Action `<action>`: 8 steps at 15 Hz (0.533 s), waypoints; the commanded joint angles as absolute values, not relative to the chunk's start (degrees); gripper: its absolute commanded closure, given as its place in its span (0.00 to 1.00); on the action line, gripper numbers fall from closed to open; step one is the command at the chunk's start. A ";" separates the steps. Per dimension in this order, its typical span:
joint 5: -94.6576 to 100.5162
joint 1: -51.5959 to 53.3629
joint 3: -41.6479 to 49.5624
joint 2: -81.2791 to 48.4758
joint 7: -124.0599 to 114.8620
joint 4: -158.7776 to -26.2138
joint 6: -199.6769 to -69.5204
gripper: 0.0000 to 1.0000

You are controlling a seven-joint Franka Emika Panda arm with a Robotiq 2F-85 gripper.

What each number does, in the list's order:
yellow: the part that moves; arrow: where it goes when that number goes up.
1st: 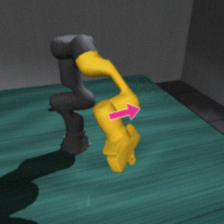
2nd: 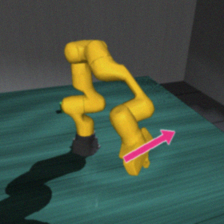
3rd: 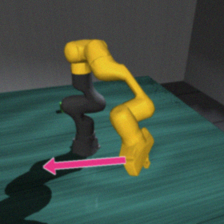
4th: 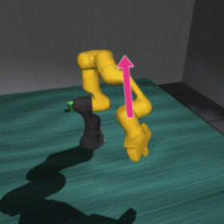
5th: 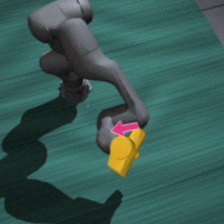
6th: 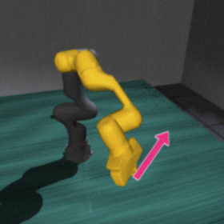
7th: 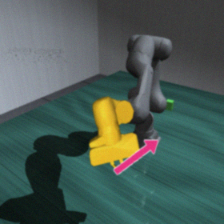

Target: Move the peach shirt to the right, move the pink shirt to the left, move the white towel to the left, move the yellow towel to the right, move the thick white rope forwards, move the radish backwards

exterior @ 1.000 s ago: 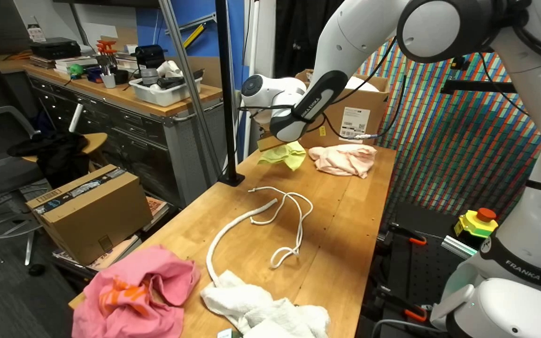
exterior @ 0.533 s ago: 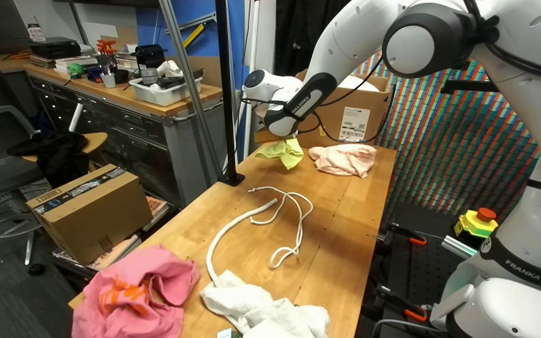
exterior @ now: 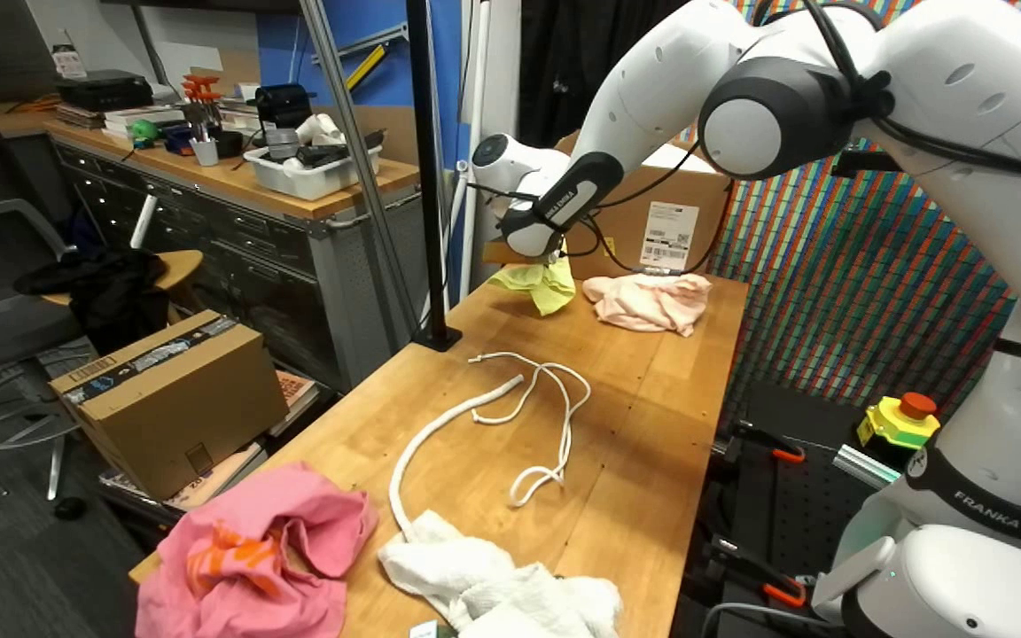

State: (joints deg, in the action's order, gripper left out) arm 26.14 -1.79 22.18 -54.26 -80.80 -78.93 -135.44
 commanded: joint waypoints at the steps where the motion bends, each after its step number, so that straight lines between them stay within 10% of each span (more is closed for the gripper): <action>1: 23.90 -2.21 23.54 -57.09 -82.81 -75.38 -136.20 0.59; 8: 23.36 -1.77 21.92 -56.09 -78.59 -78.27 -136.72 0.12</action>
State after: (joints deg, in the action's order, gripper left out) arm 23.99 -2.45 22.01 -56.28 -81.43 -78.00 -135.58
